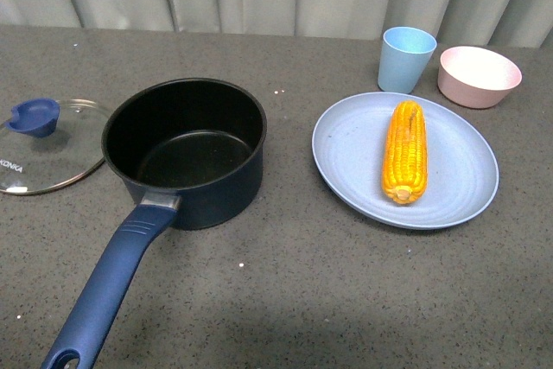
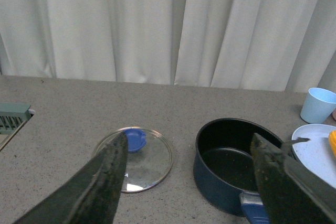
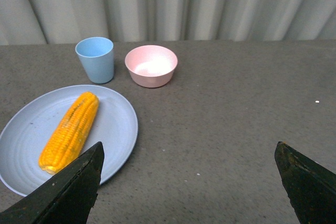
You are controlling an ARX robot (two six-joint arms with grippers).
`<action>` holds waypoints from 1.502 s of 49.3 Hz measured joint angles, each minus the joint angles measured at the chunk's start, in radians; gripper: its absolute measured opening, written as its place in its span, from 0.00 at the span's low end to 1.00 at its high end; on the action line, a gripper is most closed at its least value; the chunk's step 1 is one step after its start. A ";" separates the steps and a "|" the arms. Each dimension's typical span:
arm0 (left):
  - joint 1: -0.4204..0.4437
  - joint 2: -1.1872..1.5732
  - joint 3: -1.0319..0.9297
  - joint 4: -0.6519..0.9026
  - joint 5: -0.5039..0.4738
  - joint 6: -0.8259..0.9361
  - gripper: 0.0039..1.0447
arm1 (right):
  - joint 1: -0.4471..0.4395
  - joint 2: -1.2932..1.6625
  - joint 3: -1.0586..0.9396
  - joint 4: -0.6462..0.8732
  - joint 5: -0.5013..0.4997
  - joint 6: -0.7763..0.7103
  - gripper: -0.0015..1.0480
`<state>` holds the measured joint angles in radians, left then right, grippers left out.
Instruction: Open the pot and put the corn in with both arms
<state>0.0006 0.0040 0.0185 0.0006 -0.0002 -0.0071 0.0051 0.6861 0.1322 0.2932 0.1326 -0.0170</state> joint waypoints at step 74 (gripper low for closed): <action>0.000 0.000 0.000 0.000 0.000 0.002 0.94 | 0.220 1.511 1.103 -0.343 -0.146 0.501 0.91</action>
<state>0.0006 0.0040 0.0189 0.0006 -0.0002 -0.0048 0.2256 2.1967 1.2354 -0.0502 -0.0132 0.4843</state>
